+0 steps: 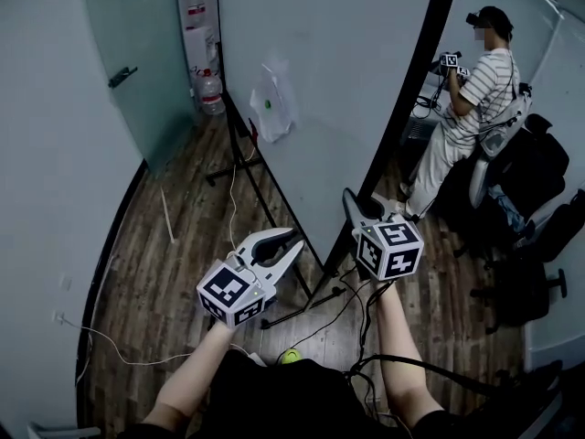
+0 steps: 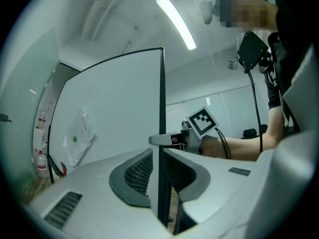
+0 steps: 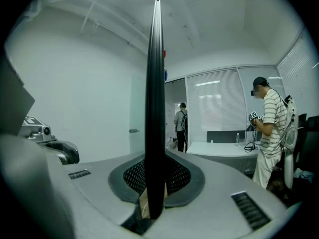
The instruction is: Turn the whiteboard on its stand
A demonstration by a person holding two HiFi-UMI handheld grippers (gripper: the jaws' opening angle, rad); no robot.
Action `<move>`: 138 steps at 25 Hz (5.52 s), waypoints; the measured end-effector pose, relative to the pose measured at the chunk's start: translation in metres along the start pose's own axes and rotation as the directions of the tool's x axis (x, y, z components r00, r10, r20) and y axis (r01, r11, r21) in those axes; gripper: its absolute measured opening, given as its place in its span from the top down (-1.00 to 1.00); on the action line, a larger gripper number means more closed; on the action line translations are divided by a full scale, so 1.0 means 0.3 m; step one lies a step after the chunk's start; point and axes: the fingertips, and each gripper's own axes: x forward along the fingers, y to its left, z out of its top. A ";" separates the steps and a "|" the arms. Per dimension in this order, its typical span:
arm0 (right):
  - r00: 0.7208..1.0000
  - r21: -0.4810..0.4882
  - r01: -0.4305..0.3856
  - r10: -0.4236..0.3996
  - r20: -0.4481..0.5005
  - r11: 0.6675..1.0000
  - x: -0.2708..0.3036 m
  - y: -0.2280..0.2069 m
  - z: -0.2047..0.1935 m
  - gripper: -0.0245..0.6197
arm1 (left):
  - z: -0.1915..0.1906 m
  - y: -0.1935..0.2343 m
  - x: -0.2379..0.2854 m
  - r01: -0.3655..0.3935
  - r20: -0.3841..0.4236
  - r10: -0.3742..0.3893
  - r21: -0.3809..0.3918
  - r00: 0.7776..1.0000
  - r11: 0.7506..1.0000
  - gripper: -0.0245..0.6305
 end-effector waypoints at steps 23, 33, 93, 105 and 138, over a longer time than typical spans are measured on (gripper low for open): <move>1.000 -0.003 0.021 -0.021 -0.015 1.000 -0.212 -0.009 -0.017 0.78 | 0.035 -0.058 0.112 0.033 0.013 -0.033 0.007 0.999 0.999 0.76; 0.998 -0.030 0.057 -0.056 0.020 0.998 -0.198 -0.007 -0.012 0.77 | 0.032 -0.038 0.087 0.056 0.016 -0.056 0.001 0.998 0.998 0.76; 0.891 -0.034 0.453 -0.453 0.010 0.891 -0.441 0.735 -0.051 0.89 | 0.103 -0.105 -0.594 0.410 0.008 -0.410 -0.040 0.912 0.911 0.76; 0.947 0.020 0.322 -0.322 -0.007 0.947 -0.605 0.803 -0.112 0.89 | 0.076 -0.337 -0.601 0.396 0.015 -0.395 -0.045 0.918 0.917 0.77; 0.997 0.016 0.071 -0.071 0.012 0.997 -1.050 0.910 -0.232 0.90 | -0.035 -0.848 -0.725 0.207 -0.006 -0.208 -0.053 0.978 0.977 0.79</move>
